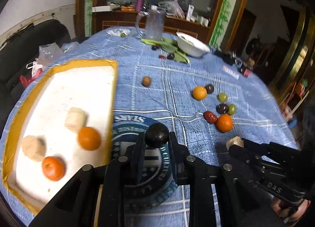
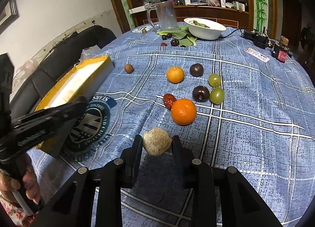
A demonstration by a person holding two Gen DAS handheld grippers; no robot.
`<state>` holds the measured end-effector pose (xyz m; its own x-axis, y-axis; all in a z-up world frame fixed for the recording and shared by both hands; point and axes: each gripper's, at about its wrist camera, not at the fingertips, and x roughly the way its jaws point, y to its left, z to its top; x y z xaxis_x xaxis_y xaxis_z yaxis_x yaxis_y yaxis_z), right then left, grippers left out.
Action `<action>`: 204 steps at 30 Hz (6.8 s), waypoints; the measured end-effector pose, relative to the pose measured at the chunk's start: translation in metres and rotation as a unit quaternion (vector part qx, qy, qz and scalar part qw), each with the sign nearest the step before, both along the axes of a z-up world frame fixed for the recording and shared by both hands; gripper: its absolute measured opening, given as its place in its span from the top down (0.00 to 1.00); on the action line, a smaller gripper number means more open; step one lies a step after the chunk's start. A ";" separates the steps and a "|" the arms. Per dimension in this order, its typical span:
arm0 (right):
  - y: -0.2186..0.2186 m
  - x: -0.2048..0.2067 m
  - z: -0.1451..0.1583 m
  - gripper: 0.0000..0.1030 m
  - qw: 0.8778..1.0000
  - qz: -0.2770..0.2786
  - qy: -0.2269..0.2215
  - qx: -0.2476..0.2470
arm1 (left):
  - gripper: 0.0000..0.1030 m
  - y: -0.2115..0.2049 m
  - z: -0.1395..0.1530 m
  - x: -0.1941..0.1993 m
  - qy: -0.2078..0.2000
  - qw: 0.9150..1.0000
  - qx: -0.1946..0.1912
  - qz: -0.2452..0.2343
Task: Organize fruits
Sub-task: 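Carry the bun into the tray with the right tool while the left tool drops a dark plum there, then grasp the large orange with the right tool, then grasp a tangerine with the left tool while the right tool holds the orange, then carry the tangerine into the foam tray with the left tool while the right tool drops the orange there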
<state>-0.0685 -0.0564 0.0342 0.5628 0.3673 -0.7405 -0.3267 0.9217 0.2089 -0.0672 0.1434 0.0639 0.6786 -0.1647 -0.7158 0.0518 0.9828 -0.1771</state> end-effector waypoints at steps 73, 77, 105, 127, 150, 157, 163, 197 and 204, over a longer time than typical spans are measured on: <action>-0.058 -0.008 0.006 0.40 0.997 -0.070 -0.006 -0.022 | 0.15 0.011 0.028 -0.004 0.056 0.996 -0.060 0.019; -0.086 -0.004 0.006 0.40 0.995 -0.101 -0.002 -0.015 | 0.15 -0.016 0.017 0.003 0.068 0.996 -0.052 -0.005; -0.026 0.066 -0.027 0.46 1.000 -0.018 0.012 0.005 | 0.30 -0.096 -0.047 0.154 0.091 0.995 -0.047 -0.009; -0.030 0.063 -0.026 0.63 0.999 0.002 0.019 0.038 | 0.75 -0.099 -0.056 0.148 0.056 0.997 -0.035 -0.045; -0.036 0.053 -0.022 0.63 0.999 -0.021 0.008 0.045 | 0.81 0.004 0.025 0.024 -0.041 0.992 -0.104 0.055; -0.032 0.030 -0.017 0.63 0.998 -0.027 0.009 0.052 | 0.81 0.037 0.026 -0.007 -0.042 0.991 -0.094 0.080; -0.017 0.018 -0.013 0.63 1.000 -0.015 0.001 0.026 | 0.81 0.014 0.027 -0.019 -0.071 0.995 -0.065 0.041; -0.037 0.026 -0.021 0.63 0.997 -0.024 0.002 0.068 | 0.71 -0.095 -0.027 0.115 0.036 0.998 0.032 -0.047; -0.026 0.019 -0.012 0.63 0.998 -0.011 0.002 0.068 | 0.70 -0.009 0.025 0.049 -0.009 0.999 -0.034 -0.004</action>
